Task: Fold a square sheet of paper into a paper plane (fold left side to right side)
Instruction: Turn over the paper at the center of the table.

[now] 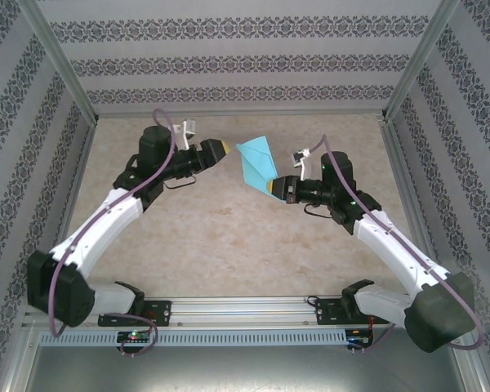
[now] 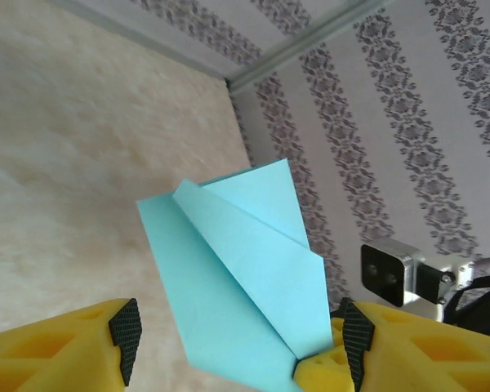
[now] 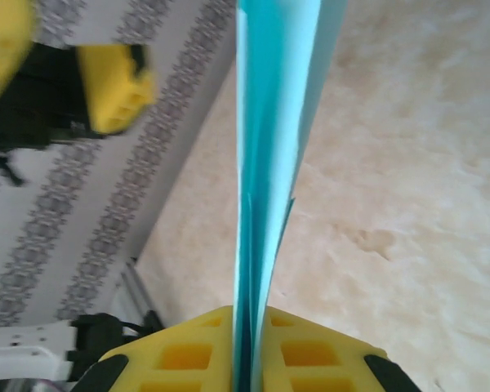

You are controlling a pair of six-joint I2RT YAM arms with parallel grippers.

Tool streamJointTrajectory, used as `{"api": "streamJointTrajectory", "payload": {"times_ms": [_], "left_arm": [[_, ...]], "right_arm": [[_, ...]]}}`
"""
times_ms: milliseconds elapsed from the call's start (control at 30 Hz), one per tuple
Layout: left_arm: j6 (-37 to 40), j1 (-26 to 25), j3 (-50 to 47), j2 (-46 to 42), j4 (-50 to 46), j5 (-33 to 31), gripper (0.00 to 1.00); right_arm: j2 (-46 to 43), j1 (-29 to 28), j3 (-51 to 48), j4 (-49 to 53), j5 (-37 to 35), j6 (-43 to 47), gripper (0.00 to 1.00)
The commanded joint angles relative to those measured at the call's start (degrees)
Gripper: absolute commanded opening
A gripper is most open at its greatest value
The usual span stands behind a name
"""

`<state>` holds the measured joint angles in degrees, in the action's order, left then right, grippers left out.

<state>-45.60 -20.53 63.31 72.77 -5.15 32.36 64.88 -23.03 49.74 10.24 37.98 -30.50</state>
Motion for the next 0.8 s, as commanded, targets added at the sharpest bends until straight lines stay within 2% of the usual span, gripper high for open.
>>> {"api": "streamJointTrajectory", "payload": {"times_ms": [0, 133, 267, 400, 567, 767], "left_arm": [[10.0, 0.3, 0.2, -7.2, -13.1, -9.9, 0.7], [12.8, 0.3, -1.5, -13.9, -19.3, -17.5, 0.71], [13.1, 0.3, -4.7, -19.5, -22.0, -24.0, 0.71], [13.3, 0.3, -6.4, -22.7, -23.4, -26.9, 0.73], [14.0, 0.3, -6.3, -23.4, -25.0, -28.0, 0.73], [13.9, 0.3, -7.0, -23.1, -24.2, -28.0, 0.73]], "right_arm": [[1.8, -4.8, 7.2, 22.2, -17.3, 17.5, 0.14], [7.2, -13.7, 15.0, 33.3, -40.3, 26.0, 0.14], [16.2, -22.1, 22.8, 41.0, -62.5, 31.9, 0.14], [26.5, -26.9, 28.2, 46.6, -78.6, 34.4, 0.15], [34.2, -30.5, 30.0, 47.6, -88.2, 34.8, 0.15], [41.7, -33.8, 28.8, 47.9, -91.7, 33.5, 0.16]]}}
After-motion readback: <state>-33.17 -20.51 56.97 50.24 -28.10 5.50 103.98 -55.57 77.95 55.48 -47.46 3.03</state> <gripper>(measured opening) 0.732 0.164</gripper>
